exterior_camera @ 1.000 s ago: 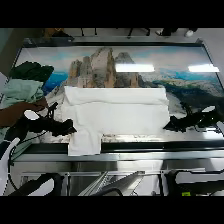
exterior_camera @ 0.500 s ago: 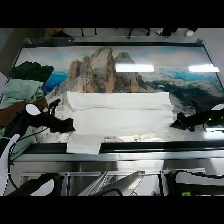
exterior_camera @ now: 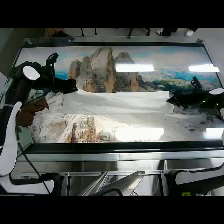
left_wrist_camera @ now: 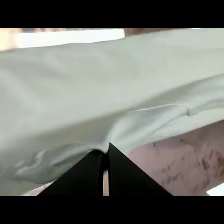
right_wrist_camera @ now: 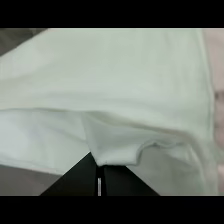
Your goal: Fold the shirts.
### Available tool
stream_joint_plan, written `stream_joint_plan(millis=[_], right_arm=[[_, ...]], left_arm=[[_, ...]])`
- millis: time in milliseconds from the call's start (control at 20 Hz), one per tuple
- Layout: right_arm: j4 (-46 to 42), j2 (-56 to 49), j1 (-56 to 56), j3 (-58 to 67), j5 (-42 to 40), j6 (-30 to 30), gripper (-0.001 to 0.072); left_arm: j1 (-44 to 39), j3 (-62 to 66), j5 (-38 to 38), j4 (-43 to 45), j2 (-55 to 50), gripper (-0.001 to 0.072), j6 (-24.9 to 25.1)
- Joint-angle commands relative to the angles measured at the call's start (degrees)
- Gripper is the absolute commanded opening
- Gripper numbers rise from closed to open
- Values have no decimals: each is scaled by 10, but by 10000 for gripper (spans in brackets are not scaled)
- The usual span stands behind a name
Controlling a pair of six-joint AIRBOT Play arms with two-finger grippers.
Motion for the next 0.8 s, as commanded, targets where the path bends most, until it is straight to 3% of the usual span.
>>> stream_joint_plan(millis=[0,150,200,250,300,350,400,450,750], right_arm=[[11,-76,19,66,-57,-14,19],[11,-115,20,92,-57,-35,49],[11,-115,19,95,-56,-48,214],[11,-113,18,103,-47,-61,347],[7,-110,16,113,-33,-67,389],[-6,-106,11,123,-23,-73,390],[-30,-105,4,135,-22,-73,470],[-52,-107,-2,142,-23,-68,609],[-64,-149,-12,143,0,-65,614]], left_arm=[[5,101,-3,2,-113,17,-5],[5,148,-7,2,-191,21,0],[4,166,-8,0,-213,109,-1],[4,186,-15,0,-230,503,-1],[4,204,-21,0,-245,710,-12],[4,221,-33,1,-255,710,-15],[8,238,-49,2,-262,709,-18],[13,253,-67,2,-266,710,-26],[29,317,-151,0,-265,700,-46]])
